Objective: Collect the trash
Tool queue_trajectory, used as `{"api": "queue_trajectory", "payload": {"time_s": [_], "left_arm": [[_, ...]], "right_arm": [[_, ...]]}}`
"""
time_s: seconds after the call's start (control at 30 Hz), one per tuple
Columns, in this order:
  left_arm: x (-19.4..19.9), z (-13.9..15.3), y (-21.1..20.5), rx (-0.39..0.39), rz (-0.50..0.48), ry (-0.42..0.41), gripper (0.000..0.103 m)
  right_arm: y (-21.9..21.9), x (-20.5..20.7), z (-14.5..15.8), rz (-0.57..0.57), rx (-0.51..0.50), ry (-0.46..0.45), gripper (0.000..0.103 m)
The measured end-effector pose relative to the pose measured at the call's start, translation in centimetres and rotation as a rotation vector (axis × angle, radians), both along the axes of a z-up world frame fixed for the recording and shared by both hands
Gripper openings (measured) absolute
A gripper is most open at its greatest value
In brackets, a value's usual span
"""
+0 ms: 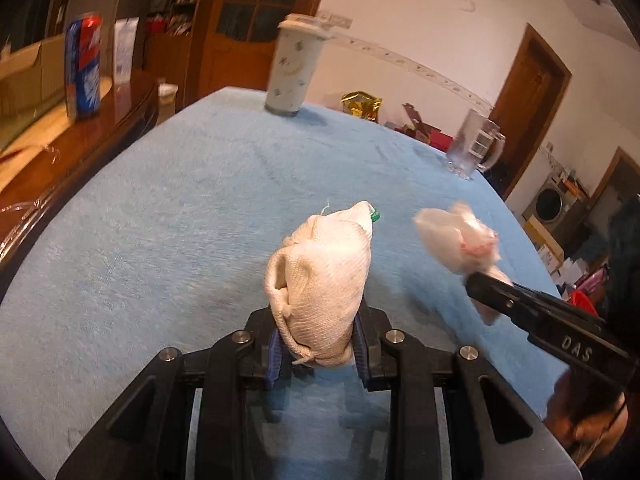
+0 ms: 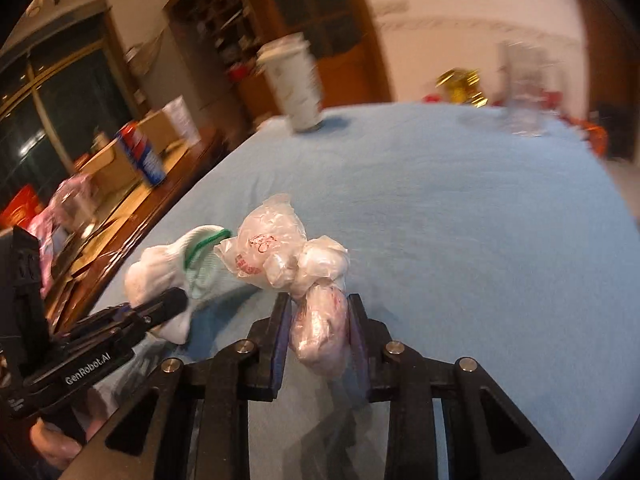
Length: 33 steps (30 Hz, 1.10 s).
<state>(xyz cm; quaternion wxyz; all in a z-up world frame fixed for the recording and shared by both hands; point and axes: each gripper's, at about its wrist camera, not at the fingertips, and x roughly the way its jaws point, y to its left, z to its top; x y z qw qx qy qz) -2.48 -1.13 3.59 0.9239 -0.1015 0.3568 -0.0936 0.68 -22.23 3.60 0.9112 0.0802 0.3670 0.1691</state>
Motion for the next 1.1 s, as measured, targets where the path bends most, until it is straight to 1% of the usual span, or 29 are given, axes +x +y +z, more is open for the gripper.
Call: {"api": "queue_trajectory", "payload": {"time_s": [0.07, 0.17, 0.2, 0.27, 0.37, 0.47, 0.5, 0.63, 0.77, 1.1], "left_arm": [[-1.0, 0.3, -1.6, 0.032, -0.017, -0.028, 0.028], [-2.0, 0.6, -3.6, 0.085, -0.029, -0.068, 0.028], [-2.5, 0.6, -4.4, 0.111, -0.034, -0.082, 0.028], [-2.8, 0.4, -5.4, 0.137, -0.042, -0.092, 0.028], [-3.2, 0.3, -6.2, 0.184, -0.038, -0.106, 0.028], [-3.0, 0.1, -6.2, 0.191, -0.033, -0.093, 0.028], [-3.0, 0.0, -6.2, 0.192, -0.032, -0.089, 0.028], [-3.2, 0.1, -6.3, 0.204, -0.034, -0.099, 0.028], [-3.4, -0.1, -6.7, 0.215, -0.040, -0.091, 0.028], [-3.4, 0.0, -6.6, 0.209, -0.046, -0.095, 0.028]], "right_arm": [[-1.0, -1.6, 0.1, -0.052, -0.009, -0.028, 0.030], [-2.6, -3.5, -0.1, -0.114, 0.025, -0.047, 0.030], [-2.9, -4.0, -0.1, -0.125, 0.033, -0.052, 0.030], [-3.7, -4.4, -0.1, -0.138, 0.061, -0.049, 0.031], [-4.4, -4.5, -0.2, -0.146, 0.081, -0.035, 0.031], [-4.7, -4.4, -1.1, -0.141, 0.127, 0.004, 0.031], [-4.6, -4.4, -1.4, -0.147, 0.117, 0.015, 0.031], [-4.4, -5.2, -0.9, -0.147, 0.108, -0.036, 0.031], [-4.6, -5.2, -1.2, -0.156, 0.116, -0.023, 0.031], [-4.9, -5.2, -1.2, -0.168, 0.122, -0.019, 0.031]]}}
